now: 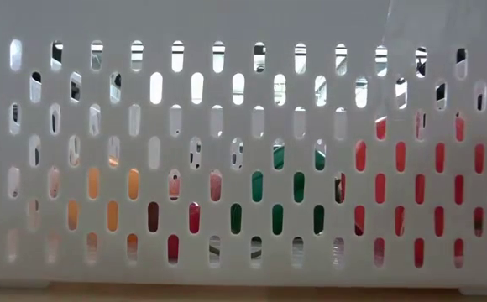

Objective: Pick and placing Produce into tupperware
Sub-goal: Return to Home Position

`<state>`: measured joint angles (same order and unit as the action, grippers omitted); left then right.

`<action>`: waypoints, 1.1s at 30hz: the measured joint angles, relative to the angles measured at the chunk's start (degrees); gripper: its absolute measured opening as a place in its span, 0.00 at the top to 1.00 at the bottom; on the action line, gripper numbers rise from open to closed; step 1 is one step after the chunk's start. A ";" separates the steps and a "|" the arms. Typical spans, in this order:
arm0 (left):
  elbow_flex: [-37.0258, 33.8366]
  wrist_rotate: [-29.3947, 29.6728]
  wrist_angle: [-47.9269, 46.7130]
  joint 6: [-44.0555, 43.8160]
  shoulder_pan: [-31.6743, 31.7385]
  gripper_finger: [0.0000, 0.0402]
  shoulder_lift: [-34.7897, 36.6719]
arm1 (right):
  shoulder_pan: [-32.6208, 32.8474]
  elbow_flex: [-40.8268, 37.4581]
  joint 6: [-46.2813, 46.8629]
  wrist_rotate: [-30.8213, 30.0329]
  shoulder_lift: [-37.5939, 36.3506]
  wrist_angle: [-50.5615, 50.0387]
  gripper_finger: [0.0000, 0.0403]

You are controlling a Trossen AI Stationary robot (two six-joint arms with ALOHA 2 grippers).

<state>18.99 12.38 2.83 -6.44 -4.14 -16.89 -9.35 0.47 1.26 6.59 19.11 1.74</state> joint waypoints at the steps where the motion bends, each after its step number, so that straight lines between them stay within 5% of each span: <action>1: -1.73 -0.02 1.47 0.00 0.00 1.00 0.82 | -0.01 0.00 0.00 0.00 0.00 0.00 1.00; 8: -9.76 -1.03 10.66 0.88 0.02 1.00 7.58 | 0.00 0.00 0.00 0.00 0.00 -0.01 1.00; 16: -10.56 -0.86 6.90 4.76 0.02 1.00 16.29 | 0.01 0.00 0.00 0.00 0.00 0.00 1.00; 33: -14.59 -11.82 6.11 5.09 0.02 1.00 16.55 | 0.00 0.00 0.00 0.00 0.00 0.00 1.00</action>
<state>4.40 0.56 8.94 -1.35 -4.12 -0.34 -9.35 0.47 1.26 6.59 19.11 1.74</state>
